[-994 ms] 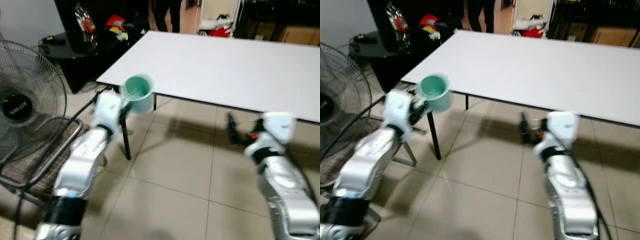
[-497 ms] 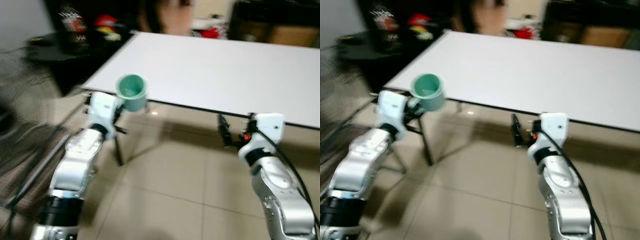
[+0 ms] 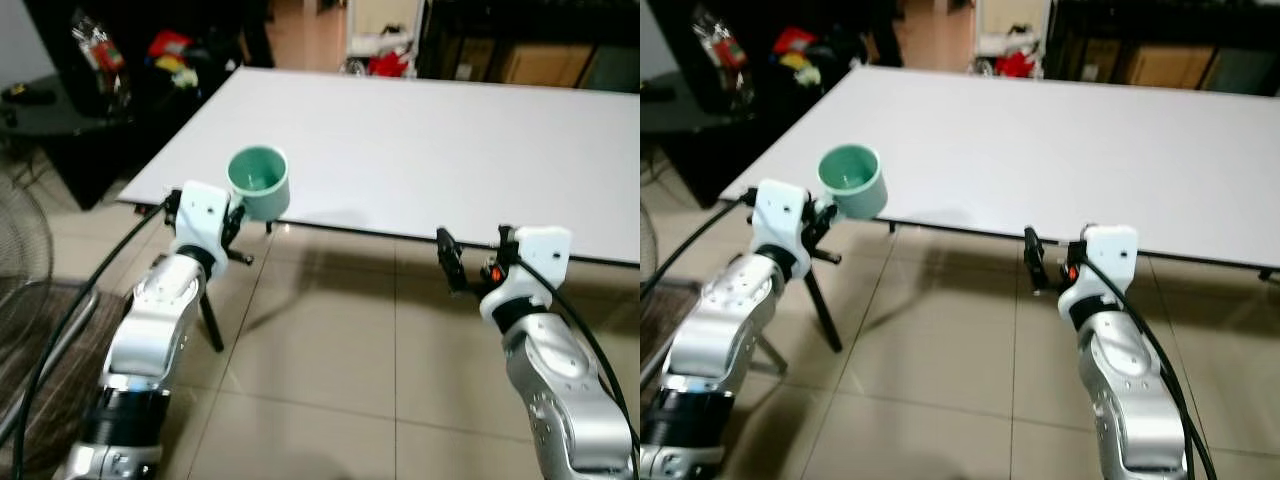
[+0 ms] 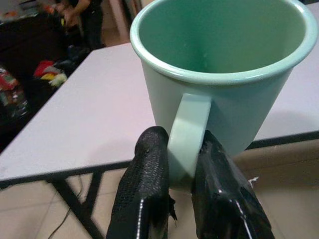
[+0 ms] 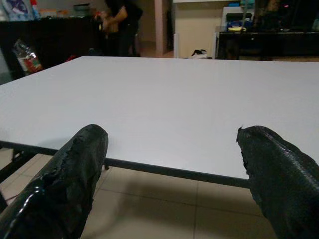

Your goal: Setting the table

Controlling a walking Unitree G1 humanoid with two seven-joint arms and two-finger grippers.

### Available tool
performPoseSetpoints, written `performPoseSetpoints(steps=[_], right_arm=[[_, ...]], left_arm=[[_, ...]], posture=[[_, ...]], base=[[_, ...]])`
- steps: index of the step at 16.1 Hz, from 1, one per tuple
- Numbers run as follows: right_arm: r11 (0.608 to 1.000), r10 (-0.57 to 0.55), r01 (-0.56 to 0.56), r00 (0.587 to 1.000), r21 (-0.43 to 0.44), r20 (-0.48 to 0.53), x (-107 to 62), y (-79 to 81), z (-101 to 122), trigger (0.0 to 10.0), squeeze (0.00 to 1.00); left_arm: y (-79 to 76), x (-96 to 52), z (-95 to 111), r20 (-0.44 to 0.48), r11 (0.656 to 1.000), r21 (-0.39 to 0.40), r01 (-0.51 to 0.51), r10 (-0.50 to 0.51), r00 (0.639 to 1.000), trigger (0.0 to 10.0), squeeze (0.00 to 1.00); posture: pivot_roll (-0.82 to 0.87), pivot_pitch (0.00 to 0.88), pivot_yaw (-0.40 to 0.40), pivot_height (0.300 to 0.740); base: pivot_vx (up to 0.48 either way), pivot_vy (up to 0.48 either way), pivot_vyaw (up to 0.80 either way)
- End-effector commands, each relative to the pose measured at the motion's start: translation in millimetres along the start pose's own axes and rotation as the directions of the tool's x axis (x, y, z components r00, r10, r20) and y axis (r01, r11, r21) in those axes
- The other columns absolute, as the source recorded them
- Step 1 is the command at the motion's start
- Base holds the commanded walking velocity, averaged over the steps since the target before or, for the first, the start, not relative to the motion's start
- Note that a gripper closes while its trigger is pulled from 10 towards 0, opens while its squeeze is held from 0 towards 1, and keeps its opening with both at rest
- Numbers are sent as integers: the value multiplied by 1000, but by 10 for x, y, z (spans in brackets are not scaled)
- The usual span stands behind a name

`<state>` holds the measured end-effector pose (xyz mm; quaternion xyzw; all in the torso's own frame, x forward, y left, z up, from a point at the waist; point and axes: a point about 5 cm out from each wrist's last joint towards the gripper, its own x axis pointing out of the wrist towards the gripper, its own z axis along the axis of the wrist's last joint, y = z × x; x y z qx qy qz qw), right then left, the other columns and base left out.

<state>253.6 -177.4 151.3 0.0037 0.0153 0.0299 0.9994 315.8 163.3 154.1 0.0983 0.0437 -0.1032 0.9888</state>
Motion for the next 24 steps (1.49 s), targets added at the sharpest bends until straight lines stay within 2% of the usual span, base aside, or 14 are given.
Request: performPoseSetpoints(steps=[1,11,24], right_arm=[[1000,-12,12,1000,-7,6,-8,-60,20,10000,0],[1000,17,-17,1000,7,5,23,8,8,10000,0],[999,22,-23,1000,29,7,36,0,13,10000,0]], left_arm=[[-54,28,62,22,1000,12,12,-12,1000,10000,0],[23,41,69,26,1000,10,-11,11,1000,10000,0],[-4,83,83,26,1000,0,0,0,1000,10000,0]], posture=[[-41,0,36,740],[-30,0,30,740],[-34,0,34,740]], base=[[300,0,0],[317,0,0],[324,0,0]])
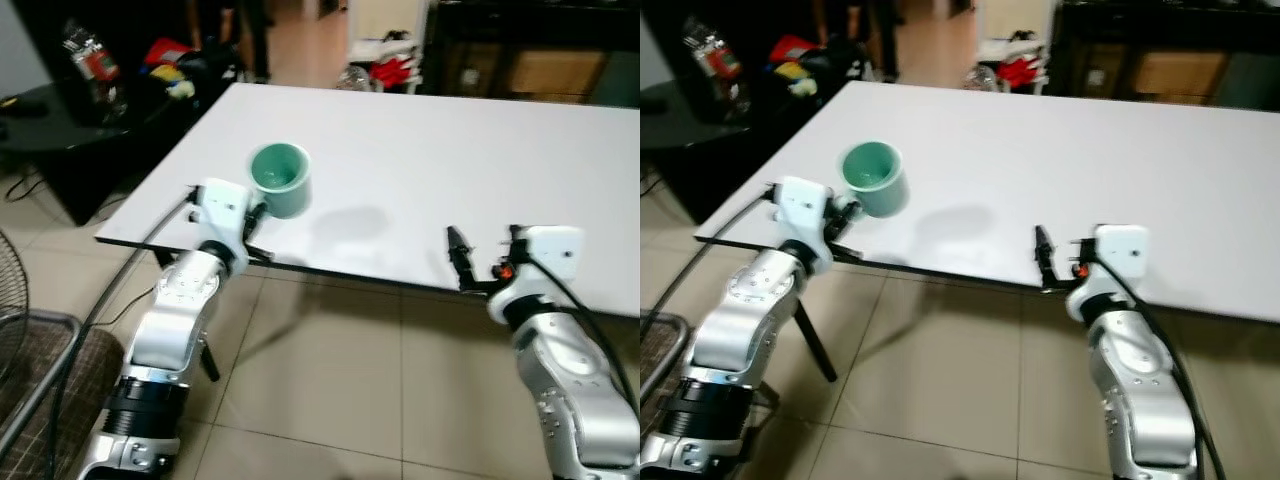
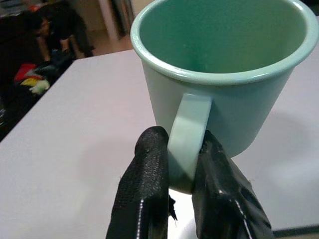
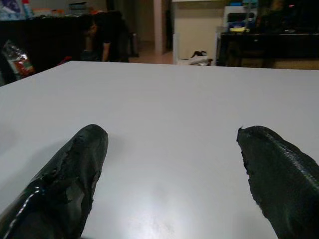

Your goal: Setting the table

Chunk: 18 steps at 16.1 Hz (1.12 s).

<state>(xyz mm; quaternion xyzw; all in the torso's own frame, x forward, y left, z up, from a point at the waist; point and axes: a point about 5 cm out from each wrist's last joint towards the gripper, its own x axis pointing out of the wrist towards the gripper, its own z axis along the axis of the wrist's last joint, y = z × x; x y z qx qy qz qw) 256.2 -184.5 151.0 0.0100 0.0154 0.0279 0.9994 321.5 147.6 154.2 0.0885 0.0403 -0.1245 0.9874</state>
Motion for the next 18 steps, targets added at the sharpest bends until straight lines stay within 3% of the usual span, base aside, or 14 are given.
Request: performPoseSetpoints(steps=[1,13,16,18], right_arm=[[1000,23,-23,1000,19,8,15,72,16,10000,0],[1000,10,-10,1000,17,2,11,41,11,10000,0],[1000,11,-10,1000,21,-6,14,40,3,10000,0],[1000,15,-15,1000,8,-1,17,45,8,10000,0]], left_arm=[[133,-2,50,14,999,17,-40,40,999,10000,0],[87,40,53,14,1000,16,-23,23,1000,10000,0],[94,42,44,13,1000,16,-24,24,1000,10000,0],[101,41,46,14,999,16,-28,28,1000,10000,0]], posture=[[-38,0,40,740],[-49,0,49,740],[-50,0,49,740],[-49,0,46,740]], base=[[330,0,0],[332,0,0],[334,0,-721],[330,0,0]])
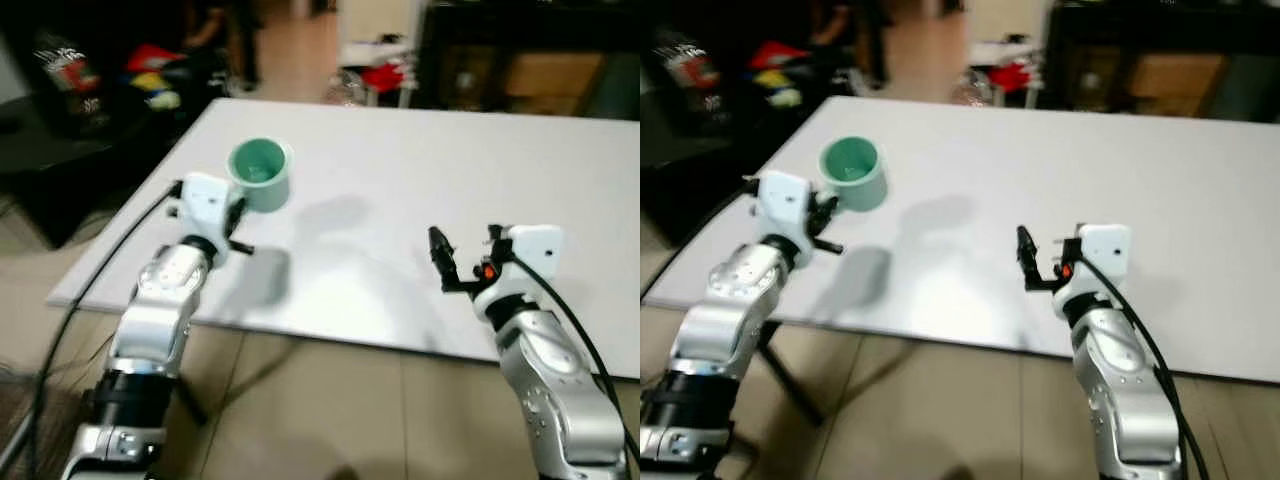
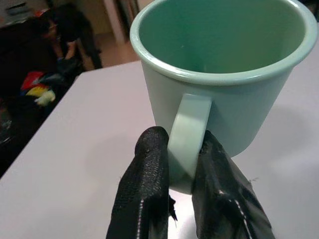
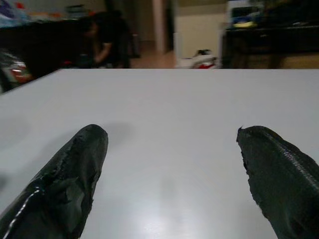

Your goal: Setting the table

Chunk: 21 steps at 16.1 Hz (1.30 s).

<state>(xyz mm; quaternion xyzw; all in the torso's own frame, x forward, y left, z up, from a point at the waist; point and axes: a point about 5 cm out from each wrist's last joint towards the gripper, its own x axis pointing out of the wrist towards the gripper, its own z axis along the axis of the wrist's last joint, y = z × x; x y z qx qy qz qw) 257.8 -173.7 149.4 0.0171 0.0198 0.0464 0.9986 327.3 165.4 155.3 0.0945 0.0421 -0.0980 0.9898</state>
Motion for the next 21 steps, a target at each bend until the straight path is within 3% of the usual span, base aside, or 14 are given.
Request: performPoseSetpoints(steps=[1,17,21], right_arm=[[1000,-21,21,1000,-9,9,-2,-61,29,10000,0],[1000,-12,12,1000,-12,19,18,-43,31,10000,0],[995,92,-92,996,24,8,-8,12,49,10000,0]], left_arm=[[-84,26,66,23,1000,8,23,-23,999,10000,0],[-21,102,71,23,999,34,20,-21,1000,10000,0],[-26,233,-119,-118,995,85,52,-42,992,10000,0]], posture=[[-49,0,46,740],[-51,0,49,740],[-53,0,49,740]], base=[[334,0,0],[333,0,0],[74,0,0]])
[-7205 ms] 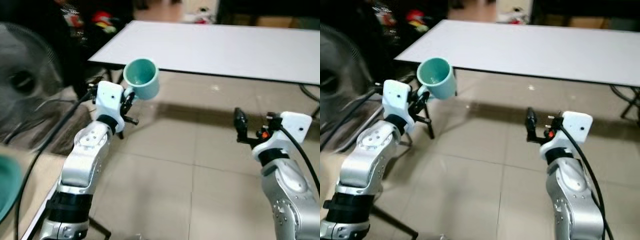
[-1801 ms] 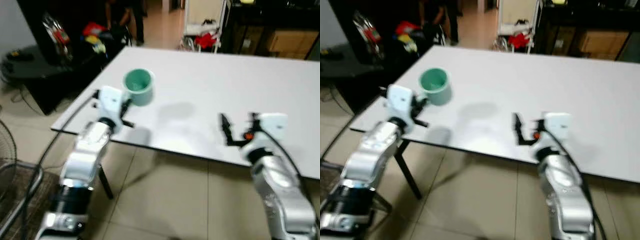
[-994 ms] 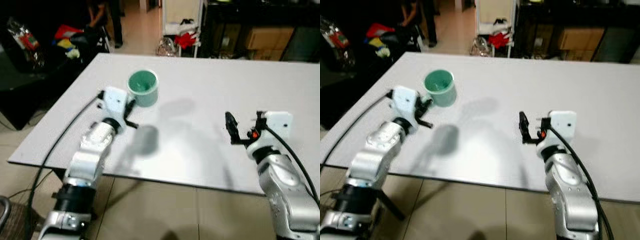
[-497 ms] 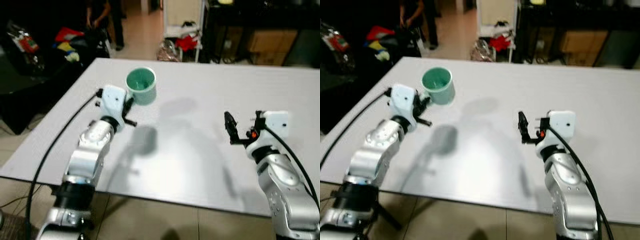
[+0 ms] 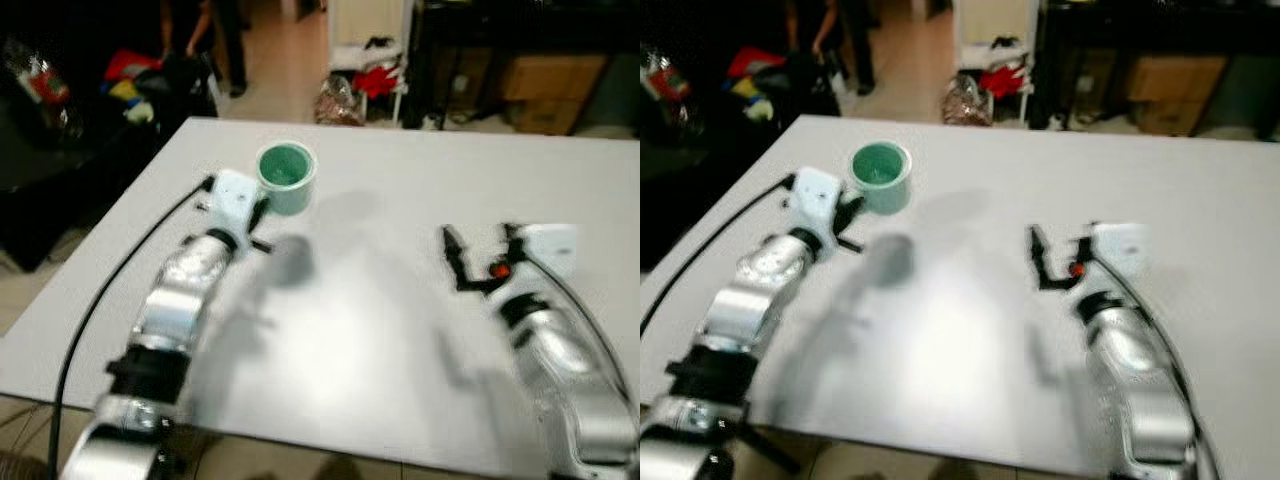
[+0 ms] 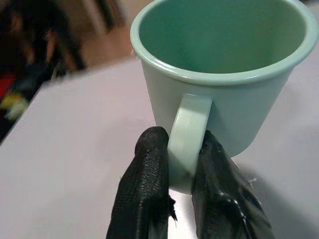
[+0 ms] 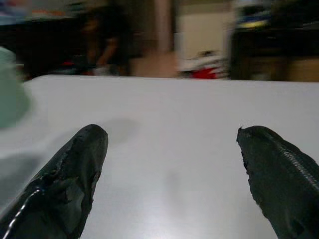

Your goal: Setting the table

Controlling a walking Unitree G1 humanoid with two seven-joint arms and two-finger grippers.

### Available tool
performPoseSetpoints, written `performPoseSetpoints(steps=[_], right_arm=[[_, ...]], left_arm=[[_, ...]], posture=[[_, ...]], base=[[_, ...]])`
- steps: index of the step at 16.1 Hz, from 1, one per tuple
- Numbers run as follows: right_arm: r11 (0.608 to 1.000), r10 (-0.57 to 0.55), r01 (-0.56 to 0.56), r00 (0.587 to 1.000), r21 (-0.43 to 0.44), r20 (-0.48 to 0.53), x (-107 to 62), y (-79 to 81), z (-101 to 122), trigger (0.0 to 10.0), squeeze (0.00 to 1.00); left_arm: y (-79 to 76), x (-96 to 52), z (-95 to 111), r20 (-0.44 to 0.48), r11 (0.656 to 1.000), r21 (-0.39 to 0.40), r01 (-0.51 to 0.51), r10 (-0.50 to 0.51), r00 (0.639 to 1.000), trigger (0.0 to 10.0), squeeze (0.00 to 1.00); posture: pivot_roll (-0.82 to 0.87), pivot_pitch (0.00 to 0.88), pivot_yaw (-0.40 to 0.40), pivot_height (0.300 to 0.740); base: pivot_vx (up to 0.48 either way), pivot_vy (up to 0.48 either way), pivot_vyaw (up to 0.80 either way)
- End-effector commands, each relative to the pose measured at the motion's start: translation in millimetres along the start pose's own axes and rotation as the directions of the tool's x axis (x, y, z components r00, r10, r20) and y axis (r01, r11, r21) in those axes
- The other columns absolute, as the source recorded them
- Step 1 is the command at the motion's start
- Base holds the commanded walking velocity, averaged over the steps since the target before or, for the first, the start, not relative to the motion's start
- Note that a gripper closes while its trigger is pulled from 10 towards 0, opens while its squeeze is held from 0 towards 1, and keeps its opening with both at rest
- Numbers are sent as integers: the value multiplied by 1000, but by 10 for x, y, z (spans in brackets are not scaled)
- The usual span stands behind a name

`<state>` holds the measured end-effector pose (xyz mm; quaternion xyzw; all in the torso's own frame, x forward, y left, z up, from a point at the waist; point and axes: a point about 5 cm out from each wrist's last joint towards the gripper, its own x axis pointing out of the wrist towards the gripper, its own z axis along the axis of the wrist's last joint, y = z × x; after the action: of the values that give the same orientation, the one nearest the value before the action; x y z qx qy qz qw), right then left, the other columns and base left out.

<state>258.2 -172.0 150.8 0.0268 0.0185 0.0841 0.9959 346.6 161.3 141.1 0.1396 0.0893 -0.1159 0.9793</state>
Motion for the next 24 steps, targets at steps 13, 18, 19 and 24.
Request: performPoseSetpoints(steps=[13,18,19,24], right_arm=[[900,414,-433,888,-60,-201,-257,198,-90,10000,0],[888,440,-458,873,-41,-211,-269,247,-117,10000,0],[887,445,-461,871,-33,-210,-269,256,-114,10000,0],[885,451,-465,868,-20,-210,-274,259,-119,10000,0]], left_arm=[[11,145,-117,-192,985,-149,92,-121,974,10000,0],[-46,216,-191,-191,986,-141,88,-115,975,10000,0],[-30,221,-210,-203,989,-134,70,-96,975,10000,0],[-8,245,-202,-169,983,-169,71,-100,981,10000,1000]], posture=[[-62,0,63,740],[-63,0,69,740],[-65,0,72,740],[-66,0,72,740]], base=[[0,0,0],[0,0,0],[0,0,0],[0,0,0]])
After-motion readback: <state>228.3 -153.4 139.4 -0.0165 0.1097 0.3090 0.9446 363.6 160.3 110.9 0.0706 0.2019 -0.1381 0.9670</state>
